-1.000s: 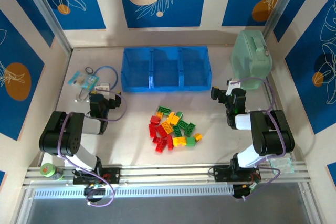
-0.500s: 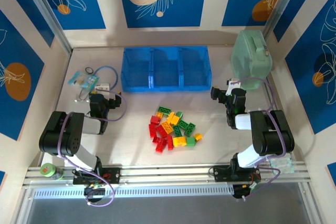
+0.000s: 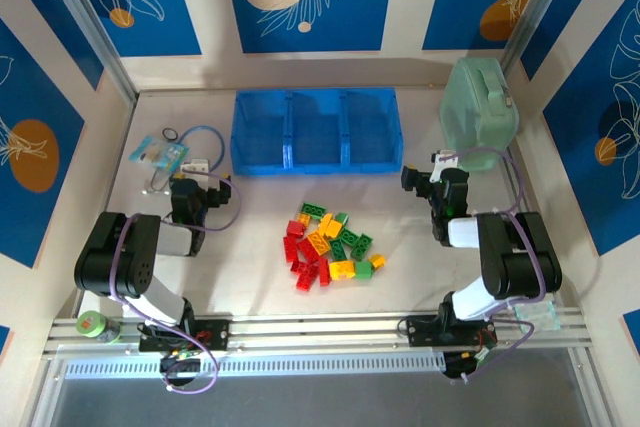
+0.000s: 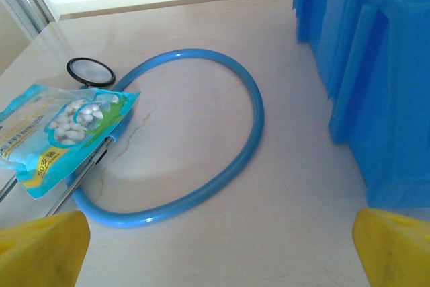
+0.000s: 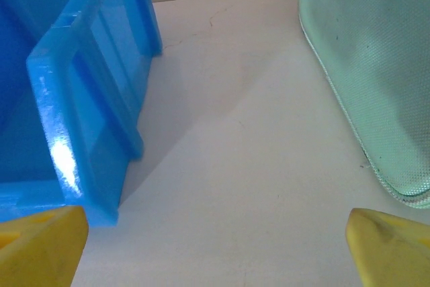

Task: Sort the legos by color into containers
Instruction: Pick up the lego from the center of the table.

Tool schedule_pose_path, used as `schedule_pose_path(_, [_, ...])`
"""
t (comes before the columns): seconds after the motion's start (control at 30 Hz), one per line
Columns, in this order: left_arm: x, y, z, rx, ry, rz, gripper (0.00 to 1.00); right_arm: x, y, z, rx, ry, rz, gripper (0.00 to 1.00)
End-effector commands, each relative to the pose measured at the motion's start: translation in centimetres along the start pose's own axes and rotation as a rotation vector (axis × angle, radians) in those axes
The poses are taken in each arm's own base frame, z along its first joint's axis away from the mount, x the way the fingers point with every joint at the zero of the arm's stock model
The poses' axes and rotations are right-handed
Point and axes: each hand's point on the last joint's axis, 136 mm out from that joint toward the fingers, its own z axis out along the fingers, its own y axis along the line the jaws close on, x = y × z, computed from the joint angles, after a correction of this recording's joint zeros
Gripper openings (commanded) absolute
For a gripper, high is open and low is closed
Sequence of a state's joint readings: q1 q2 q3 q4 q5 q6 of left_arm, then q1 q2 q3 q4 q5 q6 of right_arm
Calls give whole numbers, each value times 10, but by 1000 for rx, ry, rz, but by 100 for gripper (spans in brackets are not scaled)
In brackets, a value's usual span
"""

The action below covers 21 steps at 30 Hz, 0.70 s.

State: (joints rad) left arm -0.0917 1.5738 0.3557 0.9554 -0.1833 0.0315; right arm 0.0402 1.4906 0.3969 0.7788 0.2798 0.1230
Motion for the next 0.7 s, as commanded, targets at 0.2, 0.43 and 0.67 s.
schedule_pose_path(0.2, [-55, 2, -29, -116, -6, 49, 100, -96, 37, -75, -51, 100, 94, 99])
schedule_pose_path(0.43, [-92, -21, -62, 27, 157, -264, 100, -99, 81, -105, -167, 223, 202, 99])
schedule_pose_path(0.67, [-88, -62, -102, 154, 299, -223, 100, -109, 109, -135, -353, 305, 391, 99])
